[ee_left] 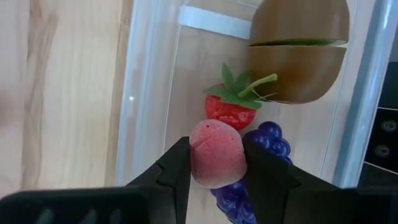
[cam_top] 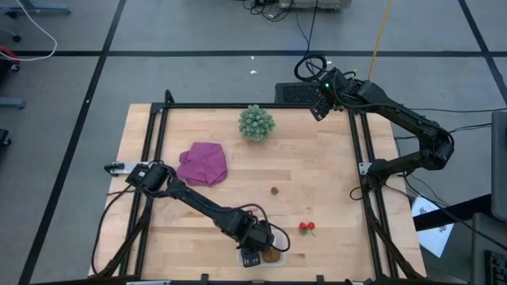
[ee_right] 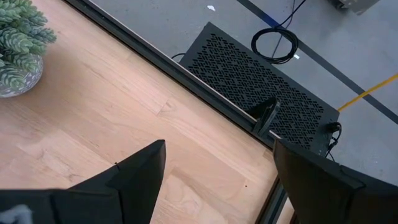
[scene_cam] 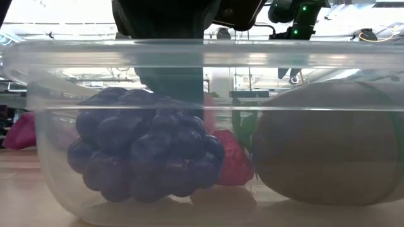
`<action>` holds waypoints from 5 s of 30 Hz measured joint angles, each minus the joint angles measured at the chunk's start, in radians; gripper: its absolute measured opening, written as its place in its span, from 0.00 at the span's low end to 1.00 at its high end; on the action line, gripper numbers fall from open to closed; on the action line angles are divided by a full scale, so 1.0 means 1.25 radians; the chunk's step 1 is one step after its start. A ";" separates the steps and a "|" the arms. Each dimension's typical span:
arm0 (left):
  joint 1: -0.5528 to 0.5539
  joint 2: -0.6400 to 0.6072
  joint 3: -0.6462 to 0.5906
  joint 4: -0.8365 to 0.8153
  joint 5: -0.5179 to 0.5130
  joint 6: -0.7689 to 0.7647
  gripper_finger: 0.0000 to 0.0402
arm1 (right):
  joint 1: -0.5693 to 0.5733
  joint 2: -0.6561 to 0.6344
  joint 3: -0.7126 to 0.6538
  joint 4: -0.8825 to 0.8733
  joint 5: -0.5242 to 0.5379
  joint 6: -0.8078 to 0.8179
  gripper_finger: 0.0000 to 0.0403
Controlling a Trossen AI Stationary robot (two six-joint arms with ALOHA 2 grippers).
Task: Pick and placing Produce into tupperware
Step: Put the top pink peach into the transparent container, then put the pink peach into the transparent container
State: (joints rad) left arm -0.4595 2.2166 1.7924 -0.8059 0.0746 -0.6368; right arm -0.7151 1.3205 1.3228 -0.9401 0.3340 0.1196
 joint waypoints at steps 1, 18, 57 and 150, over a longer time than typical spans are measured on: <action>0.000 0.000 0.000 0.001 0.000 0.001 0.30 | 0.000 0.000 0.000 0.000 0.000 0.000 0.72; 0.019 0.000 0.000 0.005 0.033 0.024 0.30 | 0.000 0.000 0.000 -0.001 0.000 0.014 0.72; 0.020 0.000 0.000 0.058 0.028 0.004 0.30 | 0.000 0.000 0.000 -0.012 0.000 0.014 0.72; 0.183 -0.136 -0.217 0.084 -0.051 0.172 0.45 | 0.001 0.000 -0.001 0.006 0.000 -0.004 0.72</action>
State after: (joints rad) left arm -0.2306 2.0472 1.5207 -0.7006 0.0112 -0.4213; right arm -0.7137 1.3201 1.3220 -0.9329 0.3344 0.1150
